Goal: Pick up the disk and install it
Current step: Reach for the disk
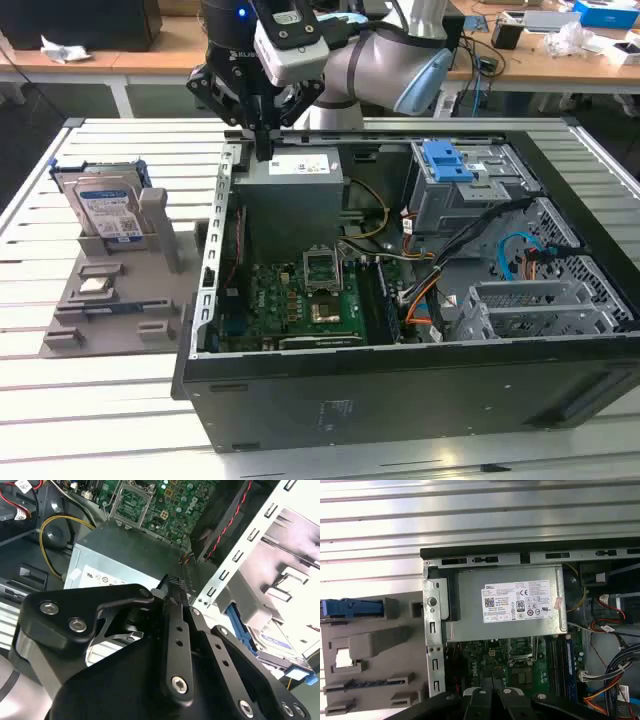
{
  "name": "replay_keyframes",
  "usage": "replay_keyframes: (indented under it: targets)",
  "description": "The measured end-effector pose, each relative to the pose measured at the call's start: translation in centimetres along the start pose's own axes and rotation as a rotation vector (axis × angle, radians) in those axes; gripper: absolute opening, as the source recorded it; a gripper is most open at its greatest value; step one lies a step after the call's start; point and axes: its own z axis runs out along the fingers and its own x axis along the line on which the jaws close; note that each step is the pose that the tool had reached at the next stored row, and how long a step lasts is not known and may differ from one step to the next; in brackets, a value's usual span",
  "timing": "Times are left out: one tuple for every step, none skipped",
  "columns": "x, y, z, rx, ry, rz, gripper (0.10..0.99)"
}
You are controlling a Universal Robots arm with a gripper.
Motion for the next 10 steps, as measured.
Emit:
replay_keyframes:
  targets:
    - [0.70,-0.06,-0.02,0.000,0.0000,0.000,0.106]
    - [1.58,-0.12,-0.04,0.000,0.0000,0.000,0.106]
    - [1.76,-0.14,-0.05,0.000,0.0000,0.000,0.106]
    - [1.96,-0.15,-0.05,0.000,0.0000,0.000,0.106]
    - [2.20,-0.17,-0.06,0.000,0.0000,0.000,0.106]
    - [2.75,-0.21,-0.07,0.000,0.0000,0.000,0.106]
    - [2.91,-0.22,-0.08,0.000,0.0000,0.000,0.106]
    - [3.07,-0.23,-0.08,0.000,0.0001,0.000,0.106]
    - [3.29,-0.25,-0.09,0.000,0.0000,0.000,0.106]
    - [3.63,-0.27,-0.10,0.000,0.0000,0.000,0.106]
